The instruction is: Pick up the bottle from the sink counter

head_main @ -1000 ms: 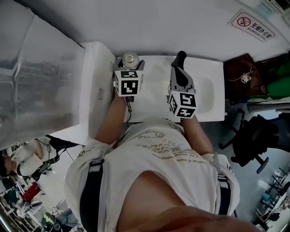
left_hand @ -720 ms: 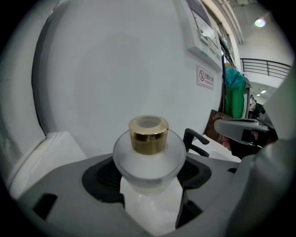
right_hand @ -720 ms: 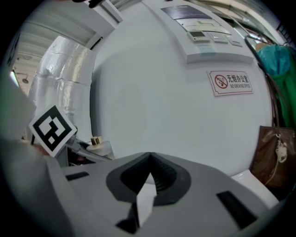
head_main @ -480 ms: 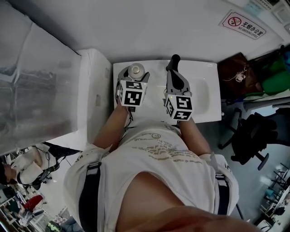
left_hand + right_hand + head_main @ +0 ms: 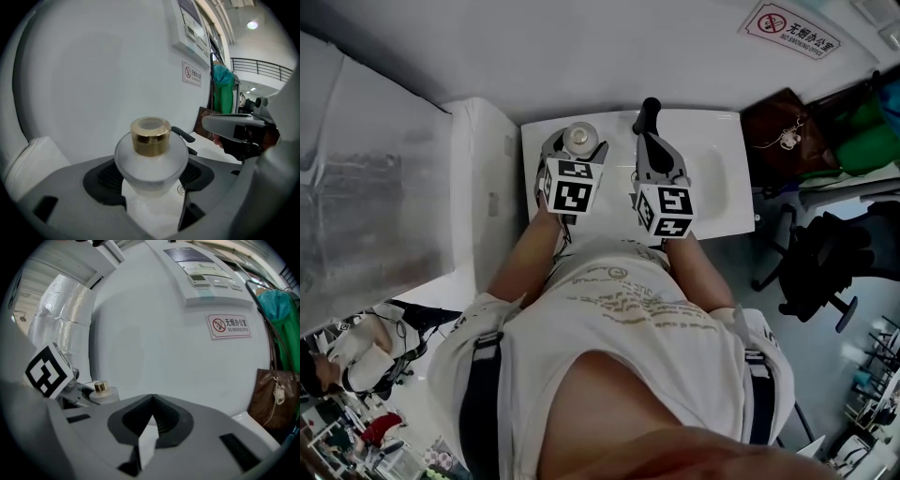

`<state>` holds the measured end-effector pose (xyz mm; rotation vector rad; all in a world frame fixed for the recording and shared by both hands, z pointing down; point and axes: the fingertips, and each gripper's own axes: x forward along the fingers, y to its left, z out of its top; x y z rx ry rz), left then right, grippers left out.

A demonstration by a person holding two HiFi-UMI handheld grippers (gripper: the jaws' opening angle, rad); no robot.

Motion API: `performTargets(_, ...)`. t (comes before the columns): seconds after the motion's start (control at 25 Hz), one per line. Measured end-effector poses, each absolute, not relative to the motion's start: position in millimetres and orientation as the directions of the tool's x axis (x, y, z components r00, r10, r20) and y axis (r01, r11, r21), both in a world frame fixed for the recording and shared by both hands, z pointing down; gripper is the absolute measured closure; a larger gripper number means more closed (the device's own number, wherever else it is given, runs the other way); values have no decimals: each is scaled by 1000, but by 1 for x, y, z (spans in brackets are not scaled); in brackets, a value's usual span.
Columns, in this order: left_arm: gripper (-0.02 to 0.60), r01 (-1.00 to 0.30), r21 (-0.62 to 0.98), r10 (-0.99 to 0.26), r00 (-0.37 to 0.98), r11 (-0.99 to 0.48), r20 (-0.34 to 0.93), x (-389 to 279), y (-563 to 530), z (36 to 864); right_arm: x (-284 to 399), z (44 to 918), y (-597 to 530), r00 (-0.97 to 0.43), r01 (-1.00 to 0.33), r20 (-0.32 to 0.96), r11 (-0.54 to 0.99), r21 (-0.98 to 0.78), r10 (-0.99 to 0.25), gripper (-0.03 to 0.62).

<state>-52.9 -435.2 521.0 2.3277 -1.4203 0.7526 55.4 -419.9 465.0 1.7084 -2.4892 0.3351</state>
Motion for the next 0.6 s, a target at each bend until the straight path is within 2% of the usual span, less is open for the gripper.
performTargets(0.6,232,-883,14,-714,389,-470,581,-46,-427,527,57,467,-418,-352,-935,200,336,-110,-914,571)
